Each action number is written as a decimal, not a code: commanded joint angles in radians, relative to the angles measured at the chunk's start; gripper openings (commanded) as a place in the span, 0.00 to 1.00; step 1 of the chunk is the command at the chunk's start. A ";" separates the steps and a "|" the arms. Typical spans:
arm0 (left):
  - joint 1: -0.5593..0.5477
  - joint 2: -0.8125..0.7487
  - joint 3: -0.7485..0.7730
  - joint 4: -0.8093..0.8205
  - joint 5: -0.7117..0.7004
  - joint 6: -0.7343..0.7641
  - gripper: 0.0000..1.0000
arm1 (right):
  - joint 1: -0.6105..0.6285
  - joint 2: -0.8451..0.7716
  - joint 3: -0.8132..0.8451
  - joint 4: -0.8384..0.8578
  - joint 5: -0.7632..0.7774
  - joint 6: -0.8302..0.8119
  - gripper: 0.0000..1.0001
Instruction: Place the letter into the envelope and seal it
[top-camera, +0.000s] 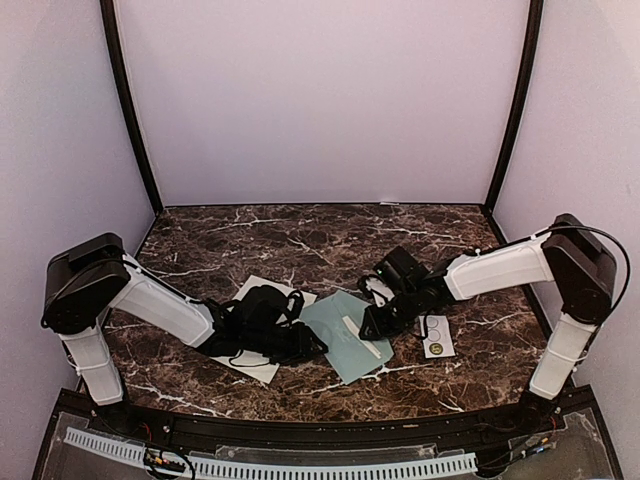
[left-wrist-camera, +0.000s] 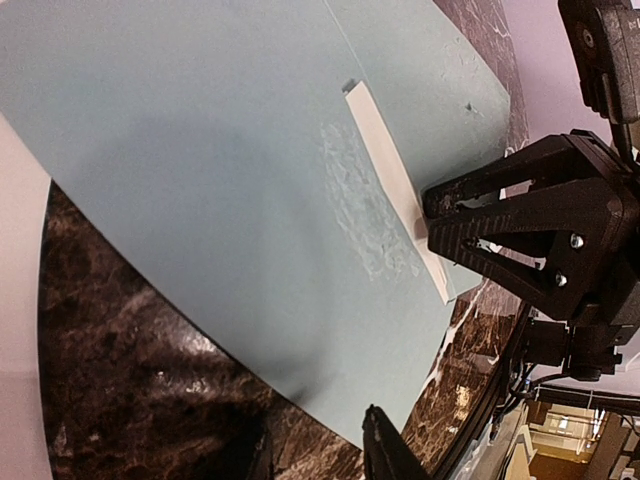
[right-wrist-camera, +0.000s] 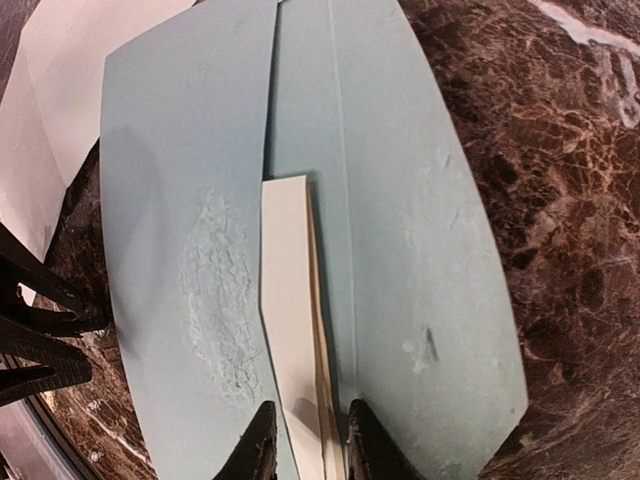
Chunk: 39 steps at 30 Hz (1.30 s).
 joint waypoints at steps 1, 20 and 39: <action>-0.005 0.015 0.006 -0.021 0.004 -0.002 0.30 | 0.008 0.025 0.007 0.008 -0.032 -0.008 0.22; -0.006 0.024 0.009 -0.010 0.009 -0.004 0.30 | 0.031 0.031 0.027 0.023 -0.088 -0.003 0.20; 0.048 -0.295 0.098 -0.343 -0.163 0.211 0.46 | 0.039 -0.124 0.083 -0.063 0.016 -0.004 0.43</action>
